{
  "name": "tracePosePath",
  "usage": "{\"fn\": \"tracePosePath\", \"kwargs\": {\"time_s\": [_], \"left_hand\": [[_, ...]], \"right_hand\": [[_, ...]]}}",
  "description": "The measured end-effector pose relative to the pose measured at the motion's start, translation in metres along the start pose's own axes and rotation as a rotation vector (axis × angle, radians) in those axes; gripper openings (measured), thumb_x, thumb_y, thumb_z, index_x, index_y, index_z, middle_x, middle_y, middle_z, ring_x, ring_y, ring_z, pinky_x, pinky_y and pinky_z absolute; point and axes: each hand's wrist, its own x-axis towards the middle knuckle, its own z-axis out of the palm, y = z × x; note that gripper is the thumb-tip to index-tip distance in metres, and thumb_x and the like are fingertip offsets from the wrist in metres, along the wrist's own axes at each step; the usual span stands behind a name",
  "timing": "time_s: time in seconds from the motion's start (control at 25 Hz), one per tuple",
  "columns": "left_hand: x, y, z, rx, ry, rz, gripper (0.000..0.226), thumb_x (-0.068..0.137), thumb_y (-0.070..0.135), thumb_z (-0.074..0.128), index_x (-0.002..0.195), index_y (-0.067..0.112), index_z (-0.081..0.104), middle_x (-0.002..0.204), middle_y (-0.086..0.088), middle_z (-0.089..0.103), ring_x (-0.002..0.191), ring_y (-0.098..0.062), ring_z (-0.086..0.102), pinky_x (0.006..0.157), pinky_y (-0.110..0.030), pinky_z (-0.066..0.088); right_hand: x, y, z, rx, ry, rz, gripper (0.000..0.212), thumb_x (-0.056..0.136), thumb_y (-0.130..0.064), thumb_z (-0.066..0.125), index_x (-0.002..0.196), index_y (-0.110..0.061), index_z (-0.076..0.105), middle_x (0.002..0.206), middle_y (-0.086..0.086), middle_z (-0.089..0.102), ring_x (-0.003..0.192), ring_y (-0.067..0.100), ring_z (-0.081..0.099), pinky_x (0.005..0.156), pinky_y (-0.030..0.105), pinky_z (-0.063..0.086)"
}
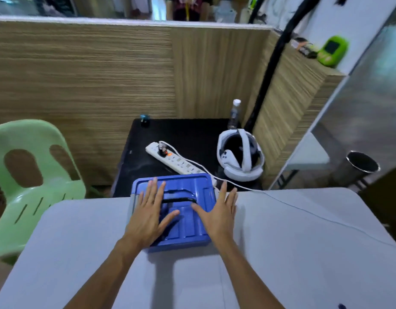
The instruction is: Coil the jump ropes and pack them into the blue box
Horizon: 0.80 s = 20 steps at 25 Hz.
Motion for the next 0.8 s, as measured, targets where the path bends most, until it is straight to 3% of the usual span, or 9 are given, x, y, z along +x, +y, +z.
{"fn": "tracePosePath", "kwargs": {"time_s": [0.12,0.2,0.28,0.36,0.48,0.52,0.64,0.68,0.8], "left_hand": [[-0.006,0.005,0.006,-0.064,0.02,-0.016,0.086,0.086,0.074,0.028,0.154,0.022,0.015,0.162,0.003,-0.004,0.149,-0.015,-0.001,0.119,-0.042,0.013],[-0.009,0.006,0.007,-0.099,0.025,-0.042,0.08,0.088,0.07,0.036,0.153,0.025,0.018,0.163,0.002,0.002,0.149,-0.019,0.009,0.118,-0.044,0.021],[-0.009,0.008,0.009,-0.124,0.028,-0.074,0.073,0.09,0.061,0.046,0.15,0.027,0.022,0.162,0.0,0.008,0.148,-0.021,0.016,0.115,-0.05,0.028],[-0.008,0.009,0.01,-0.15,0.018,-0.09,0.071,0.089,0.054,0.053,0.149,0.028,0.025,0.161,0.001,0.011,0.147,-0.022,0.019,0.113,-0.054,0.03],[-0.01,0.01,0.012,-0.153,0.02,-0.091,0.07,0.089,0.05,0.056,0.148,0.029,0.026,0.161,0.0,0.012,0.147,-0.021,0.018,0.114,-0.053,0.028],[-0.008,0.01,0.01,-0.157,0.023,-0.094,0.069,0.089,0.049,0.057,0.148,0.029,0.026,0.161,-0.001,0.012,0.147,-0.021,0.018,0.114,-0.053,0.027],[-0.007,0.012,0.01,-0.161,0.014,-0.103,0.069,0.09,0.051,0.055,0.148,0.028,0.026,0.161,-0.004,0.015,0.147,-0.021,0.016,0.117,-0.05,0.023],[-0.011,0.013,0.012,-0.15,0.016,-0.084,0.069,0.09,0.053,0.053,0.148,0.027,0.026,0.16,-0.005,0.017,0.148,-0.02,0.014,0.118,-0.049,0.021],[-0.001,0.008,0.009,-0.144,-0.014,-0.094,0.072,0.089,0.06,0.047,0.149,0.026,0.025,0.158,-0.008,0.023,0.148,-0.018,0.01,0.12,-0.047,0.015]], "right_hand": [[0.001,0.012,0.003,0.323,-0.158,0.214,0.121,0.069,-0.062,0.078,0.158,-0.024,0.005,0.163,0.006,0.015,0.149,0.022,0.017,0.118,0.039,0.024],[0.002,0.015,0.006,0.405,-0.146,0.212,0.105,0.067,-0.059,0.081,0.152,-0.027,0.028,0.147,-0.001,0.047,0.134,0.02,0.046,0.109,0.038,0.04],[0.001,0.014,0.006,0.437,-0.087,0.16,0.083,0.073,-0.047,0.081,0.143,-0.03,0.04,0.131,-0.007,0.06,0.121,0.015,0.057,0.102,0.034,0.047],[0.0,0.013,0.007,0.399,-0.042,0.037,0.078,0.084,-0.036,0.075,0.149,-0.024,0.033,0.143,-0.004,0.051,0.129,0.015,0.049,0.107,0.026,0.039],[-0.002,0.011,0.015,0.066,-0.018,-0.13,0.075,0.098,-0.035,0.057,0.156,-0.011,0.016,0.164,0.003,0.012,0.15,0.021,0.012,0.117,0.027,0.018],[-0.002,0.013,0.018,-0.047,0.016,-0.185,0.071,0.099,-0.035,0.055,0.155,-0.008,0.02,0.164,0.007,0.013,0.151,0.025,0.011,0.118,0.031,0.018],[0.0,0.014,0.024,-0.326,0.102,-0.324,0.056,0.089,-0.033,0.07,0.134,-0.003,0.057,0.149,0.018,0.043,0.14,0.037,0.038,0.107,0.041,0.042],[-0.003,0.014,0.027,-0.391,0.107,-0.343,0.051,0.09,-0.032,0.069,0.131,-0.003,0.06,0.148,0.018,0.045,0.139,0.037,0.039,0.106,0.043,0.045],[0.002,0.006,0.017,-0.359,-0.016,-0.311,0.053,0.105,-0.033,0.04,0.15,-0.007,0.034,0.163,0.011,0.015,0.151,0.032,0.006,0.119,0.04,0.023]]}}
